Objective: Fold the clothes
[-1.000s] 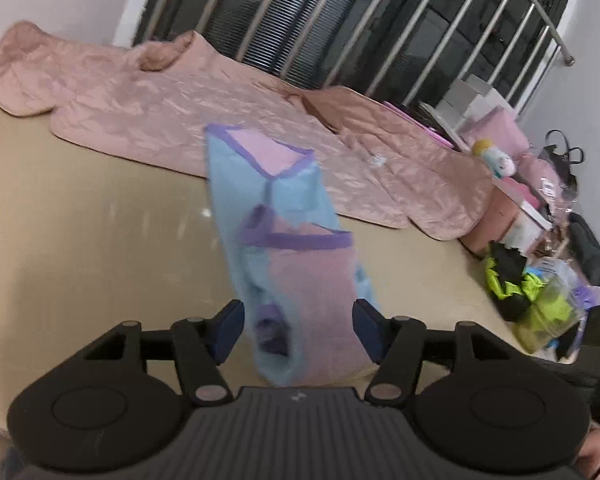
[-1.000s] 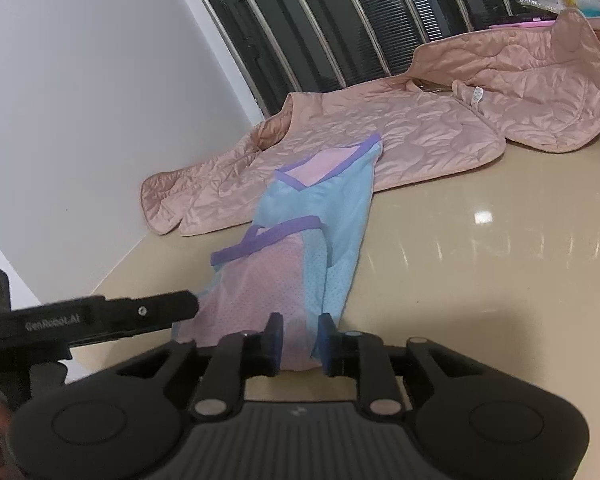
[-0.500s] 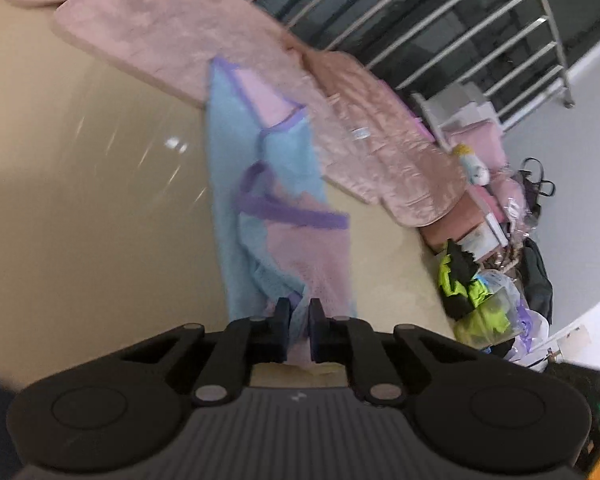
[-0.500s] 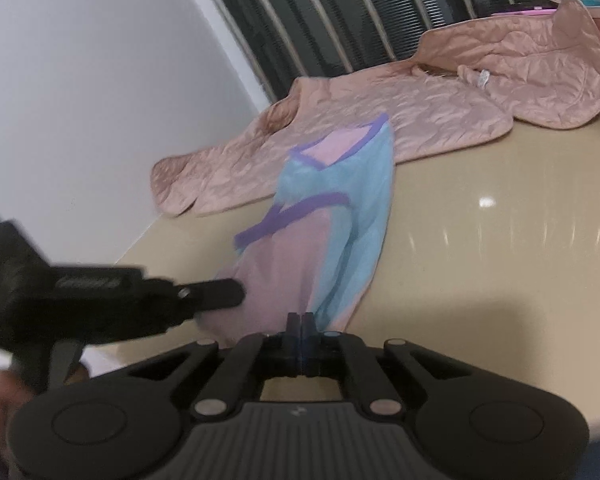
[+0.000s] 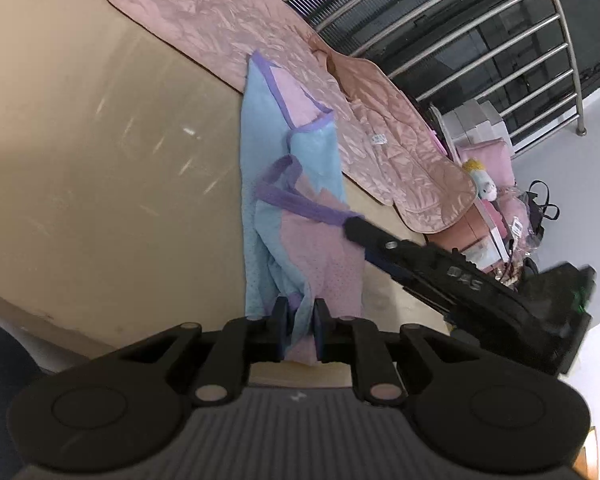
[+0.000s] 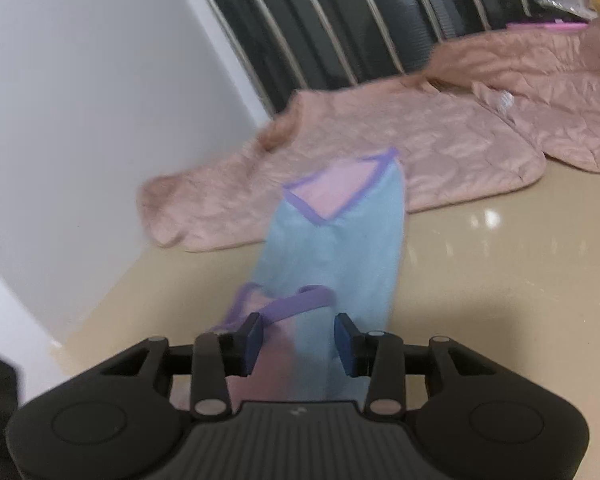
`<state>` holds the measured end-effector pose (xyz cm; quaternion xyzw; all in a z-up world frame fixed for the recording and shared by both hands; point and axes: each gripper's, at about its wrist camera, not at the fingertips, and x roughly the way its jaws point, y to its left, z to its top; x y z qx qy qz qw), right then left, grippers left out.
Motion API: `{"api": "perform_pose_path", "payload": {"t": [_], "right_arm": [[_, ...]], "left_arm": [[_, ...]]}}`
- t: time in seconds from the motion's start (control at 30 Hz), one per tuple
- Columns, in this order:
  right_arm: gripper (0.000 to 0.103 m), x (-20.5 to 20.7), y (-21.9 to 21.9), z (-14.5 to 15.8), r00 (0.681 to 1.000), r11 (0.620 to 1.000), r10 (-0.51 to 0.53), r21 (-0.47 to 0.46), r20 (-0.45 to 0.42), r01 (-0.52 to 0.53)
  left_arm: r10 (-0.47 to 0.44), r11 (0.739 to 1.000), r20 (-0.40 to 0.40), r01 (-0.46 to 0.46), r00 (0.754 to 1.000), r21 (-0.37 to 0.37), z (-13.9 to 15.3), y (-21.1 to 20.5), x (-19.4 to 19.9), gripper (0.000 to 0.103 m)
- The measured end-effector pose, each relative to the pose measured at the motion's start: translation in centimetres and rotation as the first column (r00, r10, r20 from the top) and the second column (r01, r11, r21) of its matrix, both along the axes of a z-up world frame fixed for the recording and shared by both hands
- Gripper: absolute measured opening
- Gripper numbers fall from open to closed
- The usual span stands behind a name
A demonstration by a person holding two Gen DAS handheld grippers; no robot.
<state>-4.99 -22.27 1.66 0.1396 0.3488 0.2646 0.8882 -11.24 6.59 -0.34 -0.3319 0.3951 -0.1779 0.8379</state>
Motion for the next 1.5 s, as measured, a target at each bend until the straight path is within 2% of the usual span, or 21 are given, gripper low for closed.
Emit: {"api": "perform_pose_path", "payload": {"t": [0.03,0.07,0.17,0.3,0.47,0.5,0.53,0.57,0.63,0.67,0.73,0.87,0.97,1.03,1.1,1.13,1.2,1.27,1.3,1.4,1.5], "right_arm": [[0.007,0.1,0.2,-0.2,1.000,1.000,0.007,0.007,-0.017,-0.007],[0.003,0.0,0.2,-0.4,1.000,1.000,0.009,0.018,-0.023,-0.008],[0.002,-1.1,0.1,-0.2,1.000,1.000,-0.023,0.002,0.009,0.023],[0.002,-1.5,0.1,0.1,0.999,1.000,-0.016,0.007,0.046,0.016],[0.015,-1.8,-0.5,0.4,0.999,1.000,-0.007,0.025,0.052,0.006],[0.021,-2.3,-0.7,0.4,0.999,0.999,0.012,0.031,0.052,-0.014],[0.037,-2.8,-0.9,0.3,0.998,0.999,0.033,0.040,0.048,-0.035],[0.044,-3.2,-1.0,0.2,0.998,0.998,0.052,0.045,0.041,-0.054],[0.046,-3.8,-0.6,-0.3,0.997,0.997,0.074,0.028,0.030,-0.075],[0.043,-4.0,-0.5,-0.5,0.997,0.997,0.079,0.018,0.025,-0.079],[0.002,-4.0,-0.2,-1.1,0.997,0.997,0.072,0.015,0.000,-0.072],[0.000,-4.9,-0.4,-0.3,0.999,1.000,0.020,-0.006,0.035,-0.020],[0.000,-5.0,-0.8,-0.5,1.000,0.999,-0.003,-0.033,0.011,0.004],[0.007,-5.3,-1.0,-0.8,1.000,0.999,-0.011,-0.037,0.009,0.012],[0.013,-6.1,-1.4,-0.7,1.000,1.000,0.014,0.019,0.021,-0.015],[0.030,-6.4,-1.5,-0.6,0.999,0.998,0.034,0.051,0.025,-0.036],[0.040,-6.7,-0.9,-0.6,0.998,0.996,0.064,0.063,0.029,-0.065],[0.038,-6.7,-0.4,-0.8,0.998,0.998,0.053,0.028,0.031,-0.054],[0.031,-6.7,-0.2,-1.0,0.999,0.999,0.044,0.010,0.032,-0.044],[0.000,-6.5,0.0,-1.3,0.999,0.999,0.039,-0.016,0.012,-0.038],[0.000,-7.4,-0.5,-0.9,0.999,1.000,-0.005,-0.011,0.049,0.005]], "left_arm": [[0.004,1.000,-0.004,-0.004,1.000,-0.009,-0.1,0.3,0.0,0.013],[0.007,1.000,-0.009,-0.008,1.000,-0.017,-0.1,0.6,-0.1,0.013],[0.017,0.999,-0.021,-0.018,1.000,-0.041,-0.3,1.4,-0.1,0.013],[0.010,1.000,-0.009,-0.010,1.000,-0.004,0.2,0.8,-0.1,0.015],[0.011,1.000,0.001,-0.011,1.000,-0.018,0.3,0.9,-0.1,0.029],[0.013,1.000,0.004,-0.013,1.000,-0.020,0.4,0.9,-0.1,0.031],[0.014,1.000,0.006,-0.014,1.000,-0.025,0.3,1.0,-0.1,0.033],[0.016,0.999,0.006,-0.016,1.000,-0.030,0.3,1.0,0.0,0.033],[0.021,0.999,0.001,-0.021,1.000,-0.044,0.1,1.2,0.0,0.031],[0.024,0.999,-0.004,-0.024,1.000,-0.040,0.0,1.1,0.1,0.026],[0.034,0.999,-0.018,-0.035,0.999,-0.021,0.1,1.1,0.1,0.014],[0.039,0.999,-0.021,-0.039,0.999,-0.001,0.2,1.2,-0.2,0.013],[0.037,0.999,-0.017,-0.036,0.999,0.012,0.2,1.2,-0.3,0.014],[0.033,0.999,-0.012,-0.033,0.999,0.019,0.3,1.1,-0.3,0.015],[0.025,0.999,-0.004,-0.025,1.000,0.035,0.5,0.8,-0.3,0.017],[0.021,0.999,-0.001,-0.021,1.000,0.045,0.6,0.7,-0.3,0.018],[0.021,0.999,-0.001,-0.021,1.000,0.042,0.6,0.6,-0.2,0.020],[0.022,0.999,-0.004,-0.022,1.000,0.040,0.7,0.7,-0.2,0.020],[0.023,0.999,-0.005,-0.023,1.000,0.040,0.7,0.7,-0.2,0.020],[0.021,0.999,-0.005,-0.021,1.000,0.036,0.6,0.8,-0.3,0.020],[0.028,0.999,-0.008,-0.028,1.000,0.029,0.5,0.8,-0.2,0.020]]}}
